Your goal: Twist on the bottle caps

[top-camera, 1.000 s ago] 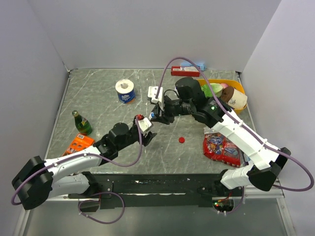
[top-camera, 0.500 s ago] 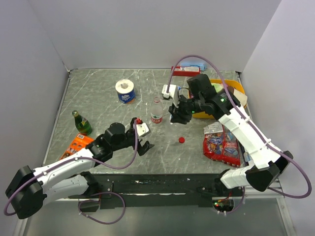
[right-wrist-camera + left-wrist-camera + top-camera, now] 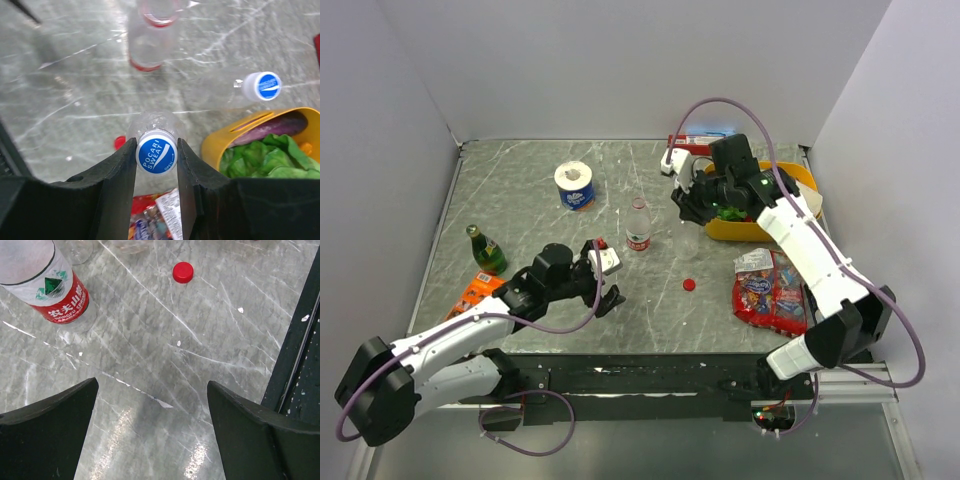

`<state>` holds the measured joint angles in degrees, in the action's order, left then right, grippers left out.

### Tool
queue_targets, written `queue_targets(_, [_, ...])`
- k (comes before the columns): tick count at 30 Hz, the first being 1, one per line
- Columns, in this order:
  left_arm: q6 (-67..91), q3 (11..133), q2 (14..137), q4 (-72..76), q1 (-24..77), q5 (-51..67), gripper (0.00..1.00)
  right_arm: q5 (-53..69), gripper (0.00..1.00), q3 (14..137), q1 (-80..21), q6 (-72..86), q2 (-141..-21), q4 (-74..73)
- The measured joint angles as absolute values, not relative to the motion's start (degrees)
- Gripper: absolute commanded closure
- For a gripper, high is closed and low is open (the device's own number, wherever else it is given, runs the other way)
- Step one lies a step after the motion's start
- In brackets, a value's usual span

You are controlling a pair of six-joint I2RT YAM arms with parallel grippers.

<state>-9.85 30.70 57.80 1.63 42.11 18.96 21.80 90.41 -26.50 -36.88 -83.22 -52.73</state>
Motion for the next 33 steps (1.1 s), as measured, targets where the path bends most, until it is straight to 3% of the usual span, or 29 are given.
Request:
queue_targets(4, [-10.2,31.7,58.6,0.8,41.6,19.7,0.04,21.4,1.00,89.8,-25.1,-35.8,-85.5,-48.8])
queue_targets(15, [-11.3,32.2,60.0,0.6,40.4,20.2,0.04,20.8,0.87,80.6,-24.6,-33.2,-85.5,-40.4])
queue_targets(20, [-11.4,32.2,60.3,0.5,40.0,20.3,0.04,20.4,0.62,79.4,-24.4,-31.0,-85.4,-37.6])
queue_targets(22, [-11.4,32.2,60.3,0.5,39.7,20.6,0.04,19.7,0.56,79.4,-24.4,-30.1,-85.4,-37.2])
queue_targets(33, [-11.3,32.2,60.4,0.9,39.3,22.7,0.04,16.5,0.52,79.4,-22.6,-29.2,-85.3,-37.5])
